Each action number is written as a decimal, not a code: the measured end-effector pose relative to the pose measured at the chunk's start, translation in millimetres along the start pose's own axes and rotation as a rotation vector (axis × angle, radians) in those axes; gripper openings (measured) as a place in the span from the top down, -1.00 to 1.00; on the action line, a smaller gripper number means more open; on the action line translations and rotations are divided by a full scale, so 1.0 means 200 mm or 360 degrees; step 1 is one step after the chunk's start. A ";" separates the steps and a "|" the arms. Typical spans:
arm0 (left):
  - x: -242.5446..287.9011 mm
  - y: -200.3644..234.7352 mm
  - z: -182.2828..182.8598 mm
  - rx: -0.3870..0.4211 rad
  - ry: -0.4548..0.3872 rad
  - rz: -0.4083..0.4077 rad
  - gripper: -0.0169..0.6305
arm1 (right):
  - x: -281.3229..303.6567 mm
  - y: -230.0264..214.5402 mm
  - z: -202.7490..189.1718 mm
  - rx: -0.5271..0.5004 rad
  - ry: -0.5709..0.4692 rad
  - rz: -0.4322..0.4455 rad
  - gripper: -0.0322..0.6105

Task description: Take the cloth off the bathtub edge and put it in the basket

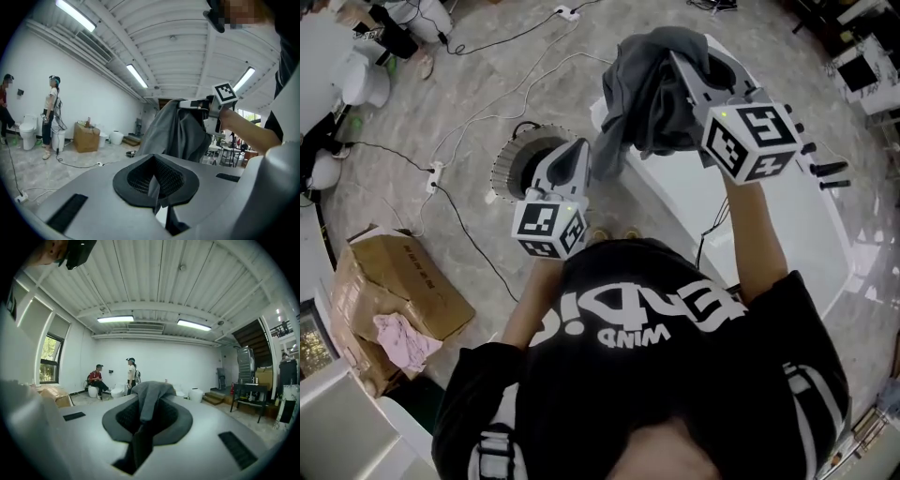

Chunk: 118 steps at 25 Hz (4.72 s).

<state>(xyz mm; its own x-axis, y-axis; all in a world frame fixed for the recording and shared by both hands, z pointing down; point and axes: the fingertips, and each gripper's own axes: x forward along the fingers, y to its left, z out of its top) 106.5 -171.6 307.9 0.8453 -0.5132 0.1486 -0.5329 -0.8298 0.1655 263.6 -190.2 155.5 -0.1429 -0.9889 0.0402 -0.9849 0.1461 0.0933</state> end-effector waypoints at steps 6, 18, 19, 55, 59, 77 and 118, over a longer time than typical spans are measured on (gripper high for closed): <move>-0.07 -0.01 0.09 0.0009 -0.0060 0.0083 0.91 | 0.07 0.07 0.14 -0.0046 -0.0066 0.0106 0.79; -0.44 0.25 0.00 -0.0068 -0.0052 0.0513 0.91 | 0.44 0.56 0.18 0.0006 -0.0137 0.0543 0.79; -0.48 0.28 0.00 -0.0071 -0.0059 0.0541 0.91 | 0.48 0.61 0.18 0.0011 -0.0133 0.0574 0.79; -0.90 1.02 -0.14 -0.0235 -0.0026 0.0764 0.91 | 1.07 1.45 -0.24 0.0123 0.0106 0.0799 0.79; -0.82 1.10 -0.29 -0.0213 0.0054 0.0764 0.91 | 1.11 1.42 -0.58 0.0177 0.0226 0.0785 0.79; -0.57 1.42 -1.14 -0.0498 0.0161 0.0819 0.91 | 1.11 1.55 -2.00 0.0225 0.0786 0.0777 0.79; -0.74 0.77 0.00 -0.0139 -0.0075 0.0573 0.91 | 0.40 1.35 -0.60 0.0193 0.0186 0.0883 0.86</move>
<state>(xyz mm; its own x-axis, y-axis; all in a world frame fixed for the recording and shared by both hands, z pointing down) -101.4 -223.8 311.3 0.6028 -0.7800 0.1678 -0.7960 -0.5734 0.1940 -1.3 -227.5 303.4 -0.6360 -0.7548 0.1607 -0.7709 0.6310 -0.0873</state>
